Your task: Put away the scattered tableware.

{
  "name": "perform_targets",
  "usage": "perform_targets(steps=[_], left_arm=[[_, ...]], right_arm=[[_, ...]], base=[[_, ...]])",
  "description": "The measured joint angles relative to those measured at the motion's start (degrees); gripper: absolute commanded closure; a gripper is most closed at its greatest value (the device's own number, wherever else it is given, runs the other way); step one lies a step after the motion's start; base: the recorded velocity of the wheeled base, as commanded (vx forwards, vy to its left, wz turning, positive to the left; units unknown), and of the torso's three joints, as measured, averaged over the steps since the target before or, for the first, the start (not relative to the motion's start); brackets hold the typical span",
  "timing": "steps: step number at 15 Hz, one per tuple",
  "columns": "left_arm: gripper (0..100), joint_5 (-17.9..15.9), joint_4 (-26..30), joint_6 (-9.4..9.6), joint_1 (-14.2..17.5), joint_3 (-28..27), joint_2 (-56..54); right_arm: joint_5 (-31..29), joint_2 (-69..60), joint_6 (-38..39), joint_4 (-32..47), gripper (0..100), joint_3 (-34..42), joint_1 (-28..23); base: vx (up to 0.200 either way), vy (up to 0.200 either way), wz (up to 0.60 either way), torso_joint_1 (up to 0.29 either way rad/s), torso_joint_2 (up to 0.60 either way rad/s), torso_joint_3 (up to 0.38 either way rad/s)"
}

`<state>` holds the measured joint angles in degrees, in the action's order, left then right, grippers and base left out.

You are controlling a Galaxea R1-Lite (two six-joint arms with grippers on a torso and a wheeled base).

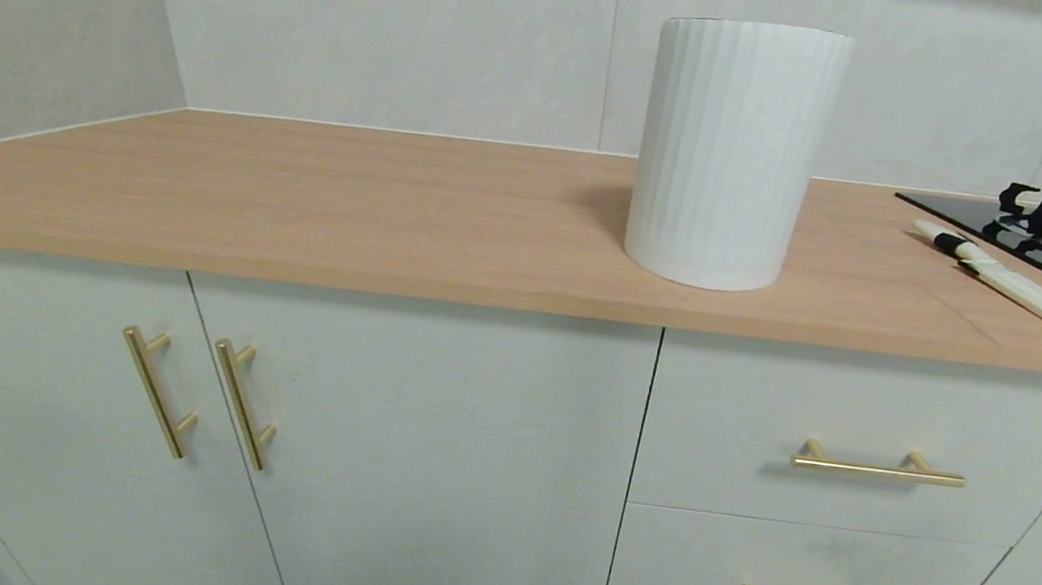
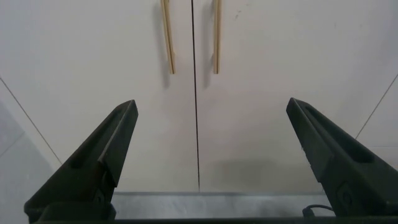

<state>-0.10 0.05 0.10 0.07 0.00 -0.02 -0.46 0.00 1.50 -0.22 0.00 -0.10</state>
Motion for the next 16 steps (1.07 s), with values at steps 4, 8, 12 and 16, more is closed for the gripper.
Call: perform_targets(steps=[4,8,12,16], left_arm=[[0,0.0,0.0,0.06,0.0,0.0,0.0],[0,0.0,0.02,0.09,-0.02,0.0,0.0],[0,0.0,0.02,0.09,-0.02,0.0,0.0],[0,0.0,0.0,0.01,0.02,0.0,0.0]], right_arm=[[-0.02,0.0,0.0,0.0,0,0.0,0.0],[0.0,0.0,0.06,0.0,0,0.0,0.0],[-0.07,0.0,0.06,-0.02,0,0.0,0.0],[-0.07,0.0,0.09,-0.02,0,0.0,0.02]], base=[[0.0,-0.05,0.0,-0.001,0.0,-0.001],[0.0,-0.2,0.0,0.001,0.0,0.001],[0.0,-0.2,0.0,0.001,0.0,0.005],[0.0,-0.05,0.0,0.002,0.0,-0.001]])
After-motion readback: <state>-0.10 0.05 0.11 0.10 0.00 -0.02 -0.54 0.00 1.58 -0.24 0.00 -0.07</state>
